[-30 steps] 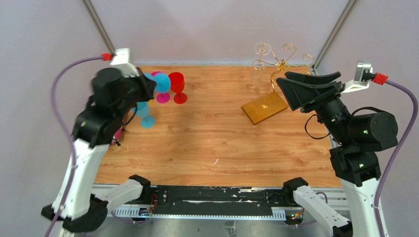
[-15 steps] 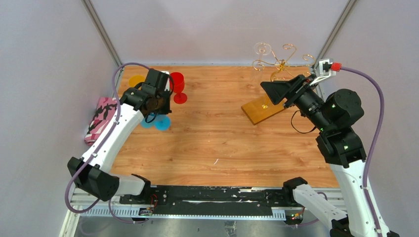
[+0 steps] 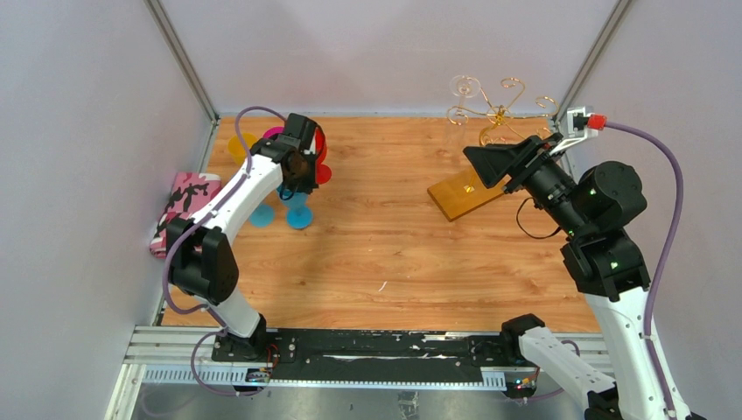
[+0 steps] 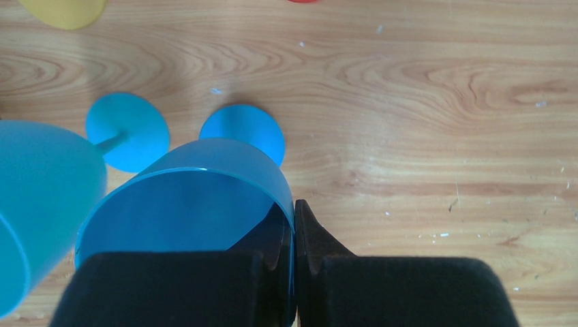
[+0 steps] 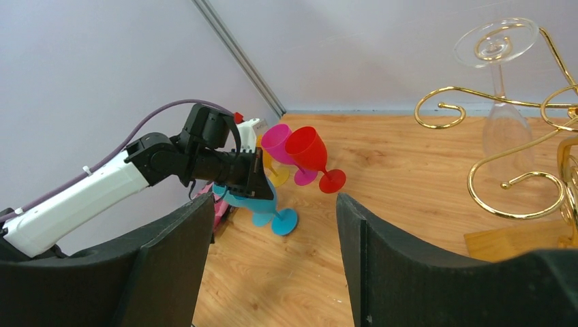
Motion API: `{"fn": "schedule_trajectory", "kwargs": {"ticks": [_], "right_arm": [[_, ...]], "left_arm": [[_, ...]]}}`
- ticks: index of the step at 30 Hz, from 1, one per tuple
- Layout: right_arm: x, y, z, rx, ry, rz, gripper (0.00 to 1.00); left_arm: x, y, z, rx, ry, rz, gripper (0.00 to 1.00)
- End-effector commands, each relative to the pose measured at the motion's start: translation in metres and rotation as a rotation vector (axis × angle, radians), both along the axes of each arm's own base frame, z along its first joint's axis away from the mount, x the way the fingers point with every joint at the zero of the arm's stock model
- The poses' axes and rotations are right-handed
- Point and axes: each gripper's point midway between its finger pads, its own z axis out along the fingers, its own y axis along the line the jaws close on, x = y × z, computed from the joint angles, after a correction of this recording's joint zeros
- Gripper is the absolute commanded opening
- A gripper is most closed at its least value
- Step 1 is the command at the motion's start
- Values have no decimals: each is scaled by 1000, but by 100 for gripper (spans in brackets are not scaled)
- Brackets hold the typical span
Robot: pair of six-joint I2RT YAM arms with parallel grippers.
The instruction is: Take the wine glass off the wine glass rack
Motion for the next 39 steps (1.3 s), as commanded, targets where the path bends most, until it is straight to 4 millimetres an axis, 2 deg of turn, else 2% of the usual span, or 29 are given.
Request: {"fn": "schedule_trajectory", "kwargs": {"ticks": [1,7,12,17,21,25,32,35,39], "right_arm": [[8,-6,-3,-21,-7,-38,70],[13,-1,-8,-14,6,-23,70],[12,0,-8,-11,6,-18,70],[11,-1,-7,-7,5,-18,70],[10,0,-8,-2,8,-12,71],[11,2,-8,4,5,-4,72],[19,1,-8,-5,8,-24,72],[32,-3,-10,-32,22,-67,72],[57,-12,-5,-79,29,-143,71]], "left_arm": [[18,14,5,-17,-43,29,0],[24,16,0,-15,-44,30,0],[23,18,-14,-9,-9,37,1],[22,17,-19,-11,8,36,16],[23,17,-7,-17,-23,32,35],[26,23,29,0,-92,42,46],[23,24,110,-39,-261,40,49],[20,14,151,-114,-356,8,49],[10,-19,225,-301,-559,-144,48]]}}
